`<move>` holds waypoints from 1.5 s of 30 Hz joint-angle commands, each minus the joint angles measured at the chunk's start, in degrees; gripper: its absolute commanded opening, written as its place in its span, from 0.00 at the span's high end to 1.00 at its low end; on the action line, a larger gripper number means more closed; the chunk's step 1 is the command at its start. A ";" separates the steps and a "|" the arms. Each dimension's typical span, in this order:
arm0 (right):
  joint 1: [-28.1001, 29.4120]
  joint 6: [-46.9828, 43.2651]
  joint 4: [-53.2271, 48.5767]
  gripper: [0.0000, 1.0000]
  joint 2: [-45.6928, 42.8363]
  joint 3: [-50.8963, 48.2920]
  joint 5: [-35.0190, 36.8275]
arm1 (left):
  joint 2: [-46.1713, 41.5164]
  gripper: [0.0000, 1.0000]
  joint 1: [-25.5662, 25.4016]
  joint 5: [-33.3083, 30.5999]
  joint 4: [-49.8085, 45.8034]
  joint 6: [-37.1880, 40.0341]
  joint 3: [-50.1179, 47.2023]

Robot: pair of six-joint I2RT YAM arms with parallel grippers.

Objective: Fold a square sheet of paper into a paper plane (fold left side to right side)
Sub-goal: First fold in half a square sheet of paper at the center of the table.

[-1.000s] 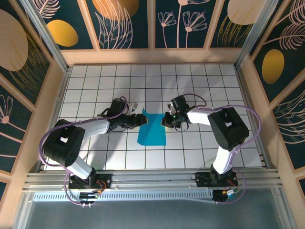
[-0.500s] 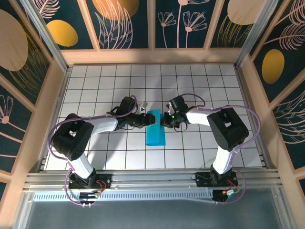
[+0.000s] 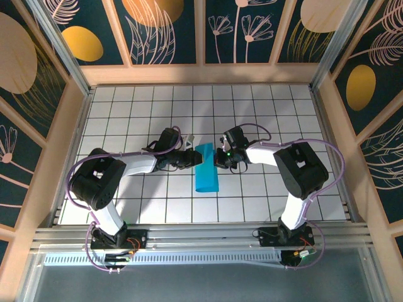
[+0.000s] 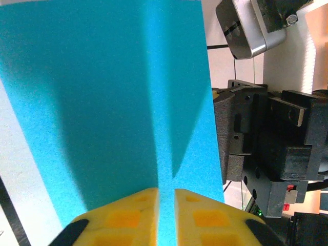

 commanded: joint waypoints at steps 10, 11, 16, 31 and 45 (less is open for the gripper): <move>0.09 -0.13 -1.53 0.87 -3.06 0.12 3.07 | 0.80 0.94 -0.19 -2.27 -0.58 0.64 -1.19; -0.09 -0.27 -1.99 0.86 -3.40 0.19 3.46 | 0.80 0.94 -0.33 -2.27 -0.58 0.74 -1.30; -2.21 -1.75 -5.13 0.82 -5.98 0.19 5.07 | 0.63 0.95 -0.32 -2.28 -0.67 0.77 -1.33; -7.01 1.35 9.08 0.50 -16.08 -9.34 -12.95 | 0.67 0.96 -0.31 -2.23 -0.50 0.81 -1.06; -1.96 5.27 16.55 0.58 -7.11 -7.87 -16.23 | 0.83 0.96 -0.32 -2.05 -0.58 0.85 -0.86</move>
